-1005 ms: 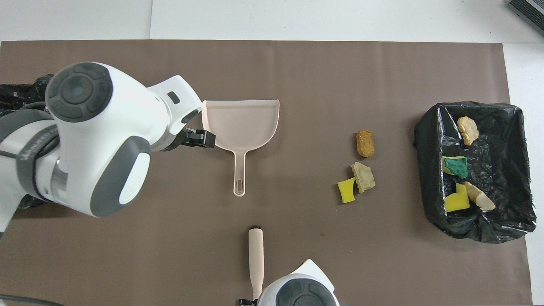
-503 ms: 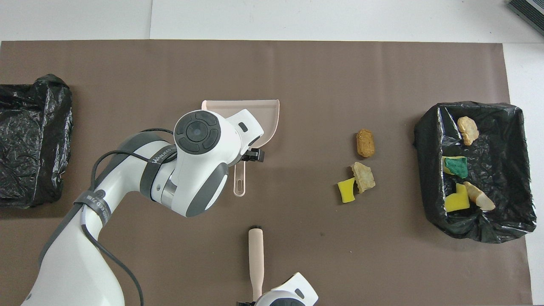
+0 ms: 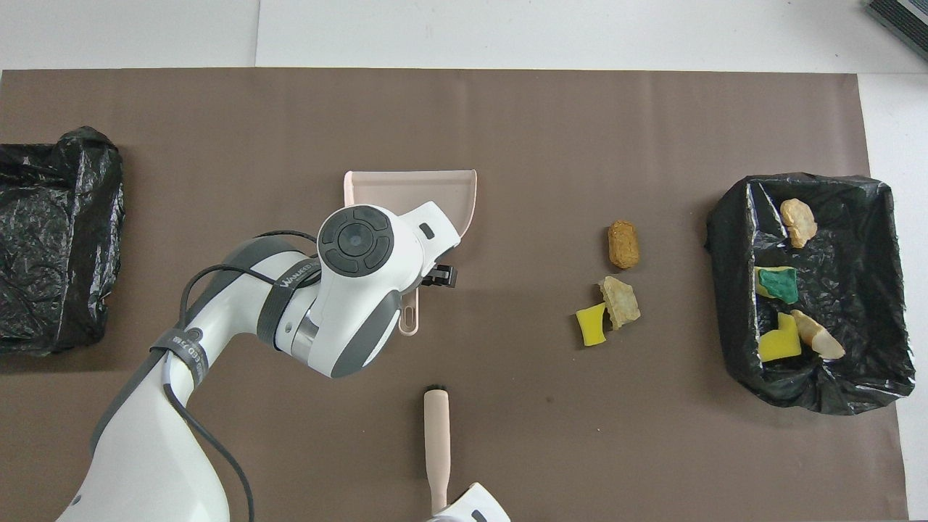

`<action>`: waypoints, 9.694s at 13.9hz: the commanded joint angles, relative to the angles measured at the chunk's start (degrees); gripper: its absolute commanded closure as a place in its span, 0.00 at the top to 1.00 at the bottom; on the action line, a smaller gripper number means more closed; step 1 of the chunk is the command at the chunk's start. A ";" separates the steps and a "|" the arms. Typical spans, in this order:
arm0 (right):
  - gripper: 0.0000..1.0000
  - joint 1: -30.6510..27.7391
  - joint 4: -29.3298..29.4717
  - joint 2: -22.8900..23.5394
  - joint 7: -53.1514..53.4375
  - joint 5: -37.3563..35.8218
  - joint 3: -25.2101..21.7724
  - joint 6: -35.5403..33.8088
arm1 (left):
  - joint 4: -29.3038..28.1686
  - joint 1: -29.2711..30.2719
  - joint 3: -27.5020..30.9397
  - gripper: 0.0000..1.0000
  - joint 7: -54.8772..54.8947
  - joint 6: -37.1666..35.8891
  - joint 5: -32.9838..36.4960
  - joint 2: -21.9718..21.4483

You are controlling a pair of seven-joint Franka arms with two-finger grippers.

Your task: Sweep and dump trash in bin

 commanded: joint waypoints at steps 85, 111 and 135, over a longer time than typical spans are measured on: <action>0.00 -31.58 9.07 2.73 -36.71 0.71 -0.78 -20.51 | -14.50 1.40 1.34 0.00 65.94 -14.15 14.90 -13.92; 0.00 -14.87 1.77 -7.12 -7.16 -4.01 -0.60 -19.47 | -10.29 15.97 1.08 0.00 95.01 -9.31 1.81 -14.27; 0.38 -10.46 -0.60 -1.05 -12.35 -3.56 -0.69 -8.47 | 29.63 63.02 1.25 0.00 128.32 -19.28 18.27 2.16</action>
